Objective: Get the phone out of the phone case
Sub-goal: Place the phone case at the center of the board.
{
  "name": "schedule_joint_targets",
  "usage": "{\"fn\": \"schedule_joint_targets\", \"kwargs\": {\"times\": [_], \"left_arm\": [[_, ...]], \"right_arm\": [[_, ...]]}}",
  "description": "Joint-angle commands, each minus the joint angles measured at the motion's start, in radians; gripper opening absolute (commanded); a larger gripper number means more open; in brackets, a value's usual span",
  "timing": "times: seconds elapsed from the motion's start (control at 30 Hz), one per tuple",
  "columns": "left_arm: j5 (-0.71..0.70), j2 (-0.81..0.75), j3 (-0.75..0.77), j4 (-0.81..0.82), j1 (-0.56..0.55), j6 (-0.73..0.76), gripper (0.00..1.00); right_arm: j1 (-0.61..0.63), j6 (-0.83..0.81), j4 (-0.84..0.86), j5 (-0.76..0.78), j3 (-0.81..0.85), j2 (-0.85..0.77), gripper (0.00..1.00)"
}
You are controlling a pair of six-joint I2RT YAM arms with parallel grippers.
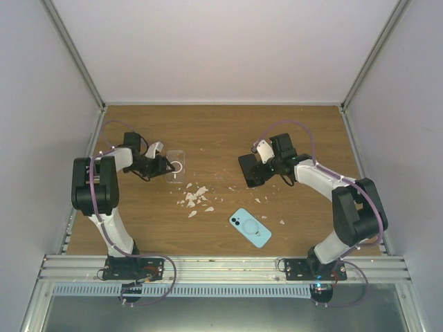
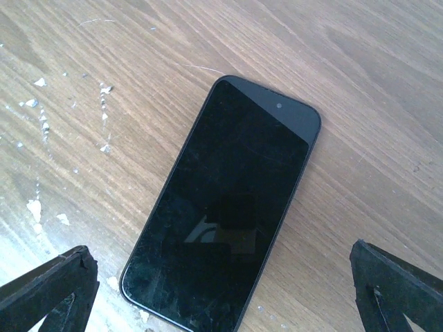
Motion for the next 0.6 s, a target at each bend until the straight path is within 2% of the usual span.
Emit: {"fn": "schedule_joint_targets", "kwargs": {"times": [0.0,0.17,0.2,0.23,0.4,0.57], "left_arm": [[-0.073,-0.008,0.005,-0.027,0.010,0.015,0.53],[-0.051,-0.087,0.010,-0.022,0.016,0.114,0.77],[-0.038,-0.108,0.015,-0.021,0.017,0.137,0.92],[-0.024,-0.129,0.019,-0.020,0.016,0.161,0.98],[0.071,-0.178,0.077,-0.071,-0.004,0.280,0.99],[0.150,-0.214,0.116,-0.120,-0.051,0.433,0.99]], "right_arm": [[-0.011,-0.074,-0.037,-0.032,0.006,-0.056,1.00],[-0.012,-0.122,-0.094,-0.091,0.020,-0.093,1.00],[-0.014,-0.124,-0.108,-0.115,0.029,-0.098,1.00],[-0.015,-0.123,-0.114,-0.134,0.036,-0.107,1.00],[-0.023,-0.109,-0.116,-0.173,0.050,-0.142,1.00],[-0.094,-0.046,-0.133,-0.305,0.080,-0.141,1.00]]}}
